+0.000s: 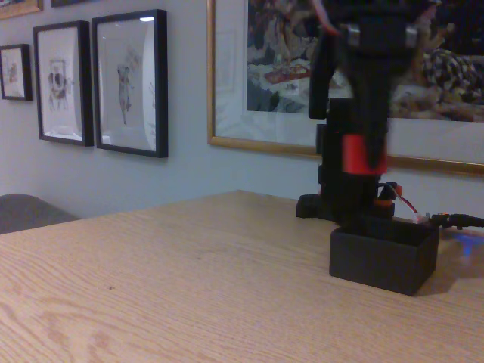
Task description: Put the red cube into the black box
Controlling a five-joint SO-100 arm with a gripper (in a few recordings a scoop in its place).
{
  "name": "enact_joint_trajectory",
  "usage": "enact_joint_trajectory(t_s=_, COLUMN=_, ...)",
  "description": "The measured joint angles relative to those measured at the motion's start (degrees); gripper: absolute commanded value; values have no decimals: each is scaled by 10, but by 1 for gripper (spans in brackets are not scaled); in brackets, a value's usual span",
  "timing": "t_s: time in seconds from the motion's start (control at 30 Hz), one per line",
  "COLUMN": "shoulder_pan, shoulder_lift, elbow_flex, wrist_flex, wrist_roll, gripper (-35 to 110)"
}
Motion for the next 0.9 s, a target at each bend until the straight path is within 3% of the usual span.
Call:
enact_joint_trajectory(t_s=0.33, shoulder_pan=47, shoulder_lift=-47, elbow_flex=22, wrist_flex=-18, wrist_roll=-15, gripper=3)
enact_joint_trajectory(t_s=0.9, shoulder_pan=43, shoulder_lift=-62, elbow_flex=61, wrist_flex=-53, wrist_roll=-12, gripper=26)
